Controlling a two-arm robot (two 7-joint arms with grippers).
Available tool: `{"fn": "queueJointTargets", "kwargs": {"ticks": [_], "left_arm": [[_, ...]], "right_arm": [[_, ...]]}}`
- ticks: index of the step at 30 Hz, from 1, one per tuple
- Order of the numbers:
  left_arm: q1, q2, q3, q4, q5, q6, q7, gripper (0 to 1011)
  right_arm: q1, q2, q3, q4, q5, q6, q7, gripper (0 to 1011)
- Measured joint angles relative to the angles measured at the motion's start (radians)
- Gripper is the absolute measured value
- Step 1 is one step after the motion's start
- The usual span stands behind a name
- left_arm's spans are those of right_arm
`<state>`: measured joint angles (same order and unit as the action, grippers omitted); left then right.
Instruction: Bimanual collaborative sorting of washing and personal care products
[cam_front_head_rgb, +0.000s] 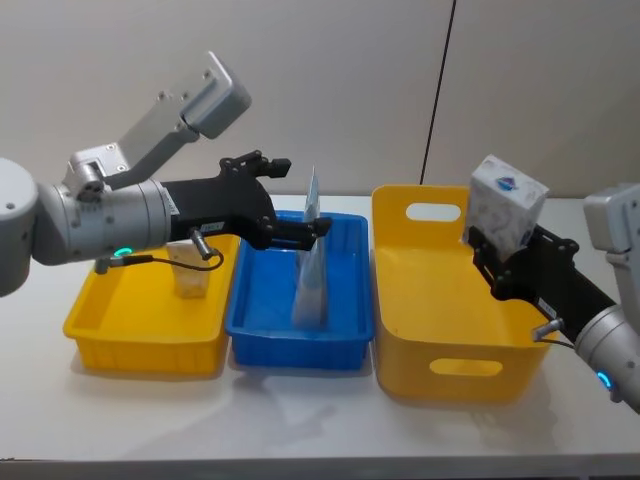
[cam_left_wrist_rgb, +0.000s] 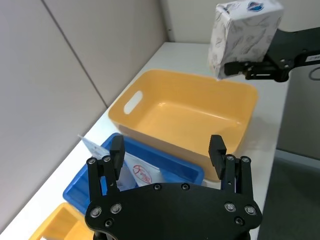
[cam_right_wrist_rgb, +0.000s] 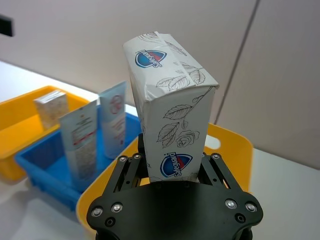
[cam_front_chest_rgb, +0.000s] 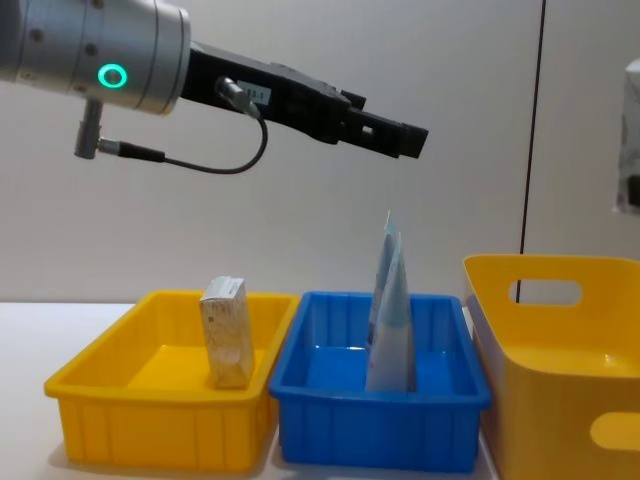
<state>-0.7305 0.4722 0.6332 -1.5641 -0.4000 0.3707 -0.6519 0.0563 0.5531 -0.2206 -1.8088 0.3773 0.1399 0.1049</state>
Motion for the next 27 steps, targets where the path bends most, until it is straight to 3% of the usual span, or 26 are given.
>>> {"fn": "queueJointTargets", "kwargs": {"ticks": [9, 15, 27], "left_arm": [[0.034, -0.012, -0.011, -0.04, 0.027, 0.052, 0.113, 1001], [0.047, -0.017, -0.015, -0.055, 0.039, 0.069, 0.155, 1001], [0.059, -0.022, -0.02, -0.069, 0.05, 0.087, 0.195, 1001]], "right_arm": [[0.015, -0.07, 0.003, 0.018, -0.04, 0.051, -0.118, 391], [0.04, -0.122, -0.001, 0.039, -0.057, 0.123, -0.189, 391], [0.089, -0.178, -0.019, 0.075, -0.066, 0.226, -0.232, 391]]}}
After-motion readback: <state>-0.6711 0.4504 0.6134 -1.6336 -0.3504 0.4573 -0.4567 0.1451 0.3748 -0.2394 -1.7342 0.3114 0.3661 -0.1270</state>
